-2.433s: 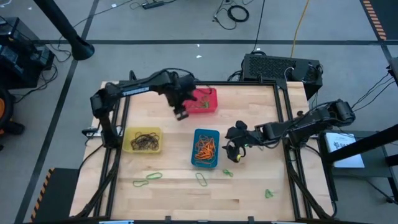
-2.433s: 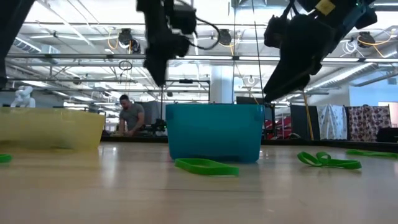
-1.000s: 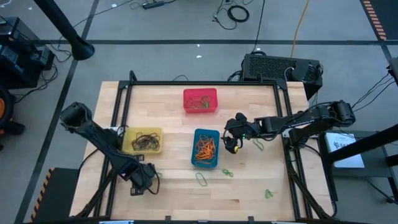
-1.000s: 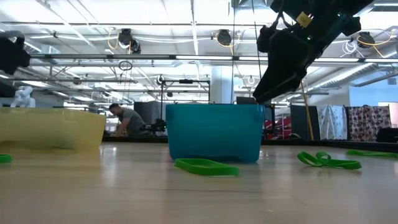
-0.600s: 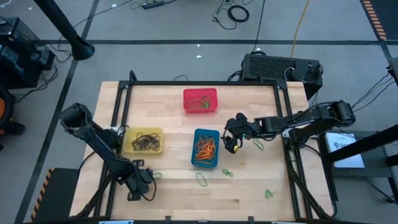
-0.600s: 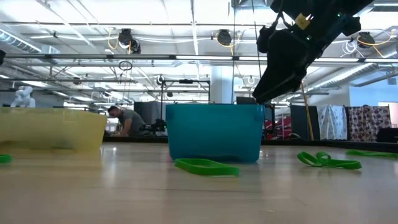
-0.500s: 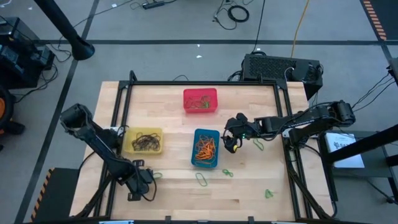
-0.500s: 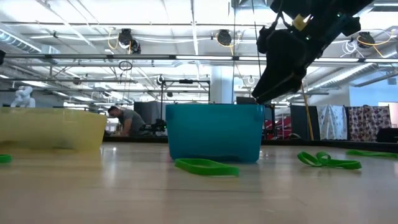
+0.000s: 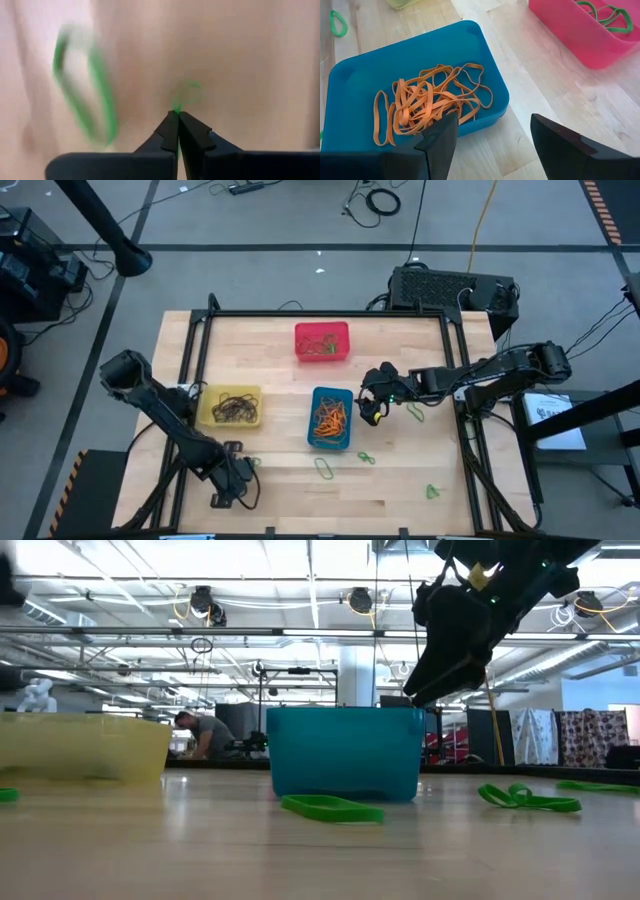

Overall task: Sort rubber bands into baskets
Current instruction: Put the green rubber band into the red bin

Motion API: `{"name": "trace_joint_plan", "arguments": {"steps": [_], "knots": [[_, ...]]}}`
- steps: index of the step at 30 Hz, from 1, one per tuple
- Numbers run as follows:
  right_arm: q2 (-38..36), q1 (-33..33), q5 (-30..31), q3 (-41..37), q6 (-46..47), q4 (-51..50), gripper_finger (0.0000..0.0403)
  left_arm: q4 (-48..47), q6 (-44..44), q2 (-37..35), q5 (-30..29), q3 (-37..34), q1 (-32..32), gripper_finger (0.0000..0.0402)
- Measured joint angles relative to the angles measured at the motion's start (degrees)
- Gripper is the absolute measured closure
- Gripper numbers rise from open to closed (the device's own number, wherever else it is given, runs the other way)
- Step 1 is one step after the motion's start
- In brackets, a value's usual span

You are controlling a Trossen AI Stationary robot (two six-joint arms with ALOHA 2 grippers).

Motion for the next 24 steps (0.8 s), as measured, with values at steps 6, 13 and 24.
{"name": "trace_joint_plan", "arguments": {"steps": [6, 13, 24], "knots": [[0.02, 0.02, -0.04, 0.0, 0.61, 0.36, 0.0161, -2.74, 11.55, -5.2, 2.23, 7.09, 6.54, 0.0398], [0.01, 0.05, -0.36, 0.0, 1.7, 0.62, 0.0161, -11.84, 25.54, -13.42, -15.12, 17.16, 19.09, 0.0399], [0.01, 0.94, -2.69, 0.0, 8.38, 0.77, 0.0161, 11.02, 47.44, -18.32, -27.26, 19.0, 46.94, 0.0399]]}}
